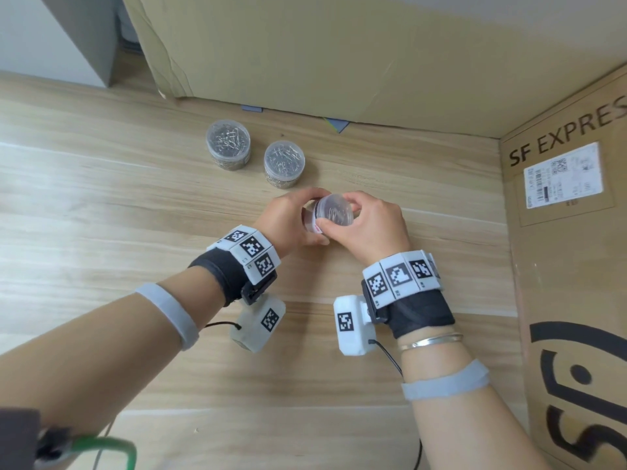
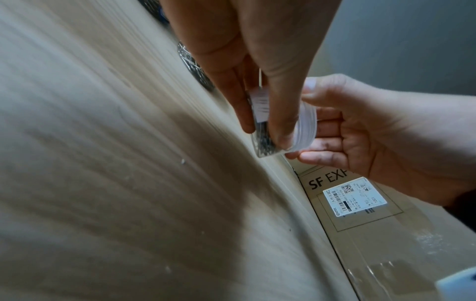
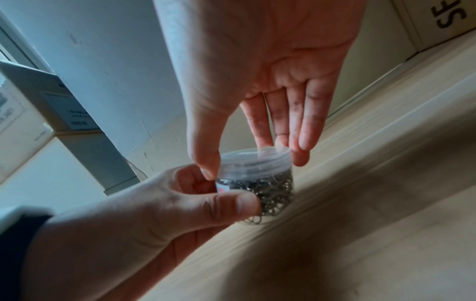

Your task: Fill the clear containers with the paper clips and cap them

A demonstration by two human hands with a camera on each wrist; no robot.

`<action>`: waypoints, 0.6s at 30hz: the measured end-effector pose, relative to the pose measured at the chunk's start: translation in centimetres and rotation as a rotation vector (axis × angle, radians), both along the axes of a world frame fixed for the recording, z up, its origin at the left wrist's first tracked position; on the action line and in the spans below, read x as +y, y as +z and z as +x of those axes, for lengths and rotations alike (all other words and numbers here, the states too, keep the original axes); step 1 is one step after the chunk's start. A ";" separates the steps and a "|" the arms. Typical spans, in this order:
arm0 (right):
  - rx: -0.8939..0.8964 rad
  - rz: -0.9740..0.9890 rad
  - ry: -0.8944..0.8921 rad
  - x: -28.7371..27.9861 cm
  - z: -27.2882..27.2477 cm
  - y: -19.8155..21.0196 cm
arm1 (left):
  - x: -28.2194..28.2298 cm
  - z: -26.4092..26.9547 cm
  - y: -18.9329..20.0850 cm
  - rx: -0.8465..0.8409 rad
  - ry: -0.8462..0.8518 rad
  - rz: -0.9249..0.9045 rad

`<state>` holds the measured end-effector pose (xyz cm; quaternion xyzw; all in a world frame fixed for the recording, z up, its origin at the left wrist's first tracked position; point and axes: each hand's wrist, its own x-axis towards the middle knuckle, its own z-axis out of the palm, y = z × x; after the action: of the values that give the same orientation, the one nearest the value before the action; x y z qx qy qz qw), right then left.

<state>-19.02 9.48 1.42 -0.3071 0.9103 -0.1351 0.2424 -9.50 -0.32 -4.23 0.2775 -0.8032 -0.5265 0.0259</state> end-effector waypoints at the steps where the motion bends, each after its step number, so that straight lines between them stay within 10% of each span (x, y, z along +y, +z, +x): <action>1: 0.000 -0.001 0.006 -0.1 -0.1 0.0 | -0.1 -0.1 0.0 -0.009 -0.010 0.000; 18: 0.116 -0.043 0.151 -4.7 -3.3 -2.3 | -2.0 0.7 0.0 -0.062 0.120 -0.013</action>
<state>-22.34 4.83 -0.85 -0.3871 0.8941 -0.1179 0.1920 -8.78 -2.36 -4.28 0.3411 -0.7889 -0.5100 0.0345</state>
